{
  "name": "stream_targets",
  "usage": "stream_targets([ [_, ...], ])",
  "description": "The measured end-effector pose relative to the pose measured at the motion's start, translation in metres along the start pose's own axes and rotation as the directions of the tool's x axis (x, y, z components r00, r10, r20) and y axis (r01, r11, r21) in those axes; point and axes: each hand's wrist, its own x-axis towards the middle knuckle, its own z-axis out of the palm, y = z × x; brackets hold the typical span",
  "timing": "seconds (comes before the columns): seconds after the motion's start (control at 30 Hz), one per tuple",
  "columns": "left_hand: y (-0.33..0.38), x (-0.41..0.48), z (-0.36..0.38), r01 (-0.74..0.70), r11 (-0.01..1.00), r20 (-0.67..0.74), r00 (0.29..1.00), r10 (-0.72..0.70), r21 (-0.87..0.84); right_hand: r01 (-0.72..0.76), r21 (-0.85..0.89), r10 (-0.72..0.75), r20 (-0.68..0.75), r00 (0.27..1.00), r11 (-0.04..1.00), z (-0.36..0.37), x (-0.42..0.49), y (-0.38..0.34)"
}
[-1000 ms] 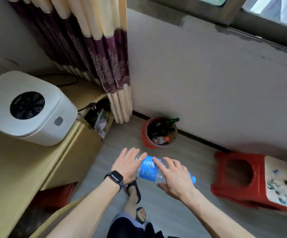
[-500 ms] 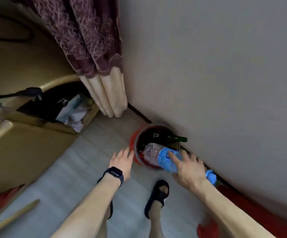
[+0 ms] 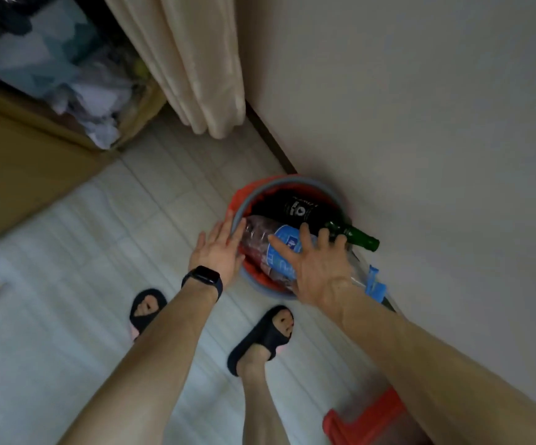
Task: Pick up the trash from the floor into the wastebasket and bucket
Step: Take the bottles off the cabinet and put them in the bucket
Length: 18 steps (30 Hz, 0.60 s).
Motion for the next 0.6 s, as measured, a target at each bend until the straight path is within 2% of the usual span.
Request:
stream_targets([
  [0.13,0.008,0.003,-0.004,-0.018,1.000,0.014,1.000,0.018,0.019,-0.014,0.027,0.014,0.030,0.999,1.000,-0.003,0.025,-0.012],
  [0.17,-0.002,0.000,-0.002,0.002,1.000,0.056,0.998,-0.003,0.017,0.012,0.032,-0.014,0.062,0.998,0.999,-0.006,0.038,-0.024],
  [0.37,0.000,0.004,-0.008,-0.004,0.997,0.072,0.997,-0.001,0.071,0.020,-0.026,-0.017,0.117,0.993,0.999,-0.003,0.059,-0.018],
  [0.6,-0.003,0.005,-0.007,-0.022,0.992,0.075,0.997,0.012,0.127,0.035,-0.093,-0.028,0.070,0.997,0.995,0.008,0.076,-0.024],
])
